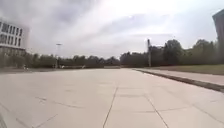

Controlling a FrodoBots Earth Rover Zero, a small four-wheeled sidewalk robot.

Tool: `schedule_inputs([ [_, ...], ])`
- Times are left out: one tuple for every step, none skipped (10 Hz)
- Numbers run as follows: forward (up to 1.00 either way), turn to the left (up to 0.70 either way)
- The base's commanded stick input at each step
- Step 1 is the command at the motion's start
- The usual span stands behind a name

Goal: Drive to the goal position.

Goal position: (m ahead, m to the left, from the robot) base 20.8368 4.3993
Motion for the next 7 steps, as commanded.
schedule_inputs([
  [0.70, 0.00],
  [0.70, 0.00],
  [0.70, 0.00],
  [0.70, 0.00],
  [0.70, 0.00],
  [0.70, 0.00],
  [0.70, 0.00],
])
